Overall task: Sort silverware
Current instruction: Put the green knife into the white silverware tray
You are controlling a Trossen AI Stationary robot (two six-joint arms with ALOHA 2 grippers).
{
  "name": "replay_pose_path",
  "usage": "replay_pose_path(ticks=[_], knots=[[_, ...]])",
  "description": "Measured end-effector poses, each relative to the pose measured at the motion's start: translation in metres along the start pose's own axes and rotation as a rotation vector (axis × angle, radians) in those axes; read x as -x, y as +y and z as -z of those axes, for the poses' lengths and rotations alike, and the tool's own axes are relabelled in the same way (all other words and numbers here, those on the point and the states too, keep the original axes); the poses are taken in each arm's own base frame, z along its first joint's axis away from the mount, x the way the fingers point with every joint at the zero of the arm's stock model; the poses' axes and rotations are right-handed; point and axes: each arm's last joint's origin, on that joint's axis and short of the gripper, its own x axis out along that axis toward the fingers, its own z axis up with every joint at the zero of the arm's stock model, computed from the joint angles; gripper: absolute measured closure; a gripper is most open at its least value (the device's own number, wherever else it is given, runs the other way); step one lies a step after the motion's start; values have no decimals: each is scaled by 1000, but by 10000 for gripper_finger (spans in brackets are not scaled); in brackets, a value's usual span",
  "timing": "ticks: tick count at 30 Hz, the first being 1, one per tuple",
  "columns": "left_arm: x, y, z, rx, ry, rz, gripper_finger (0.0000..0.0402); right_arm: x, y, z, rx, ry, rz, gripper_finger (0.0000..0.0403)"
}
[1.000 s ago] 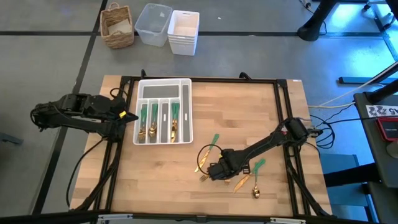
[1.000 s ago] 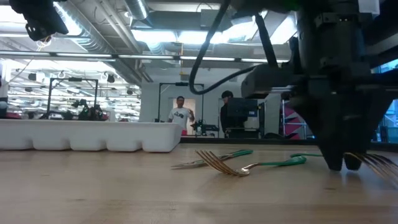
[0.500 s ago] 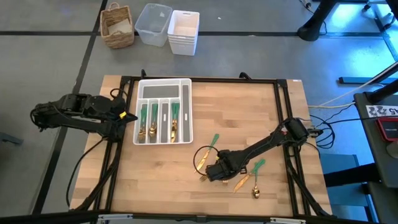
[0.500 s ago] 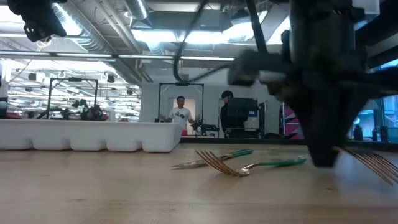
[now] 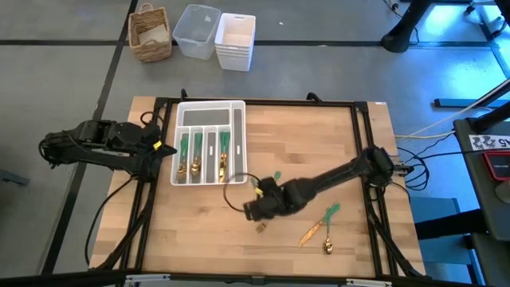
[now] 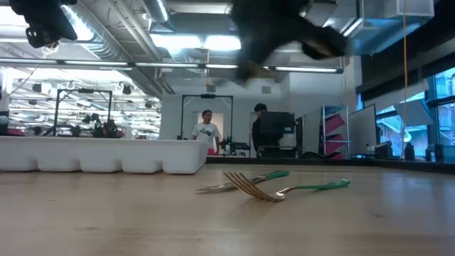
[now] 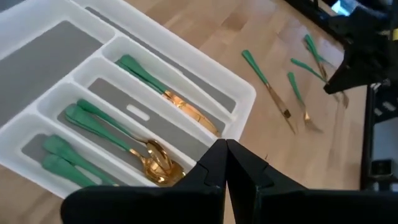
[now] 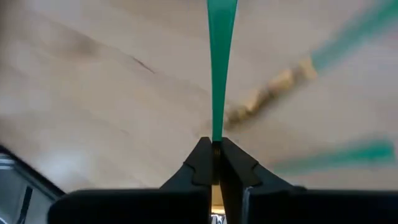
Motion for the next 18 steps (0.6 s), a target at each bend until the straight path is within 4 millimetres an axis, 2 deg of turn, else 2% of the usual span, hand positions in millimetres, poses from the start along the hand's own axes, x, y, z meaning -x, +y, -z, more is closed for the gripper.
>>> replay_pose_path(ticks=[5,9,13,18], knots=[[0,0,0,92,2,3,401,13,30,-45,201,-139,-235,396],[0,-4,-4,113,-24,65,401,22,53,-80,374,-223,-527,395],[6,-14,-19,67,-185,207,401,35,66,-112,527,-285,-806,395],[18,-25,-37,-57,-413,343,401,56,72,-143,675,-399,-1099,392]])
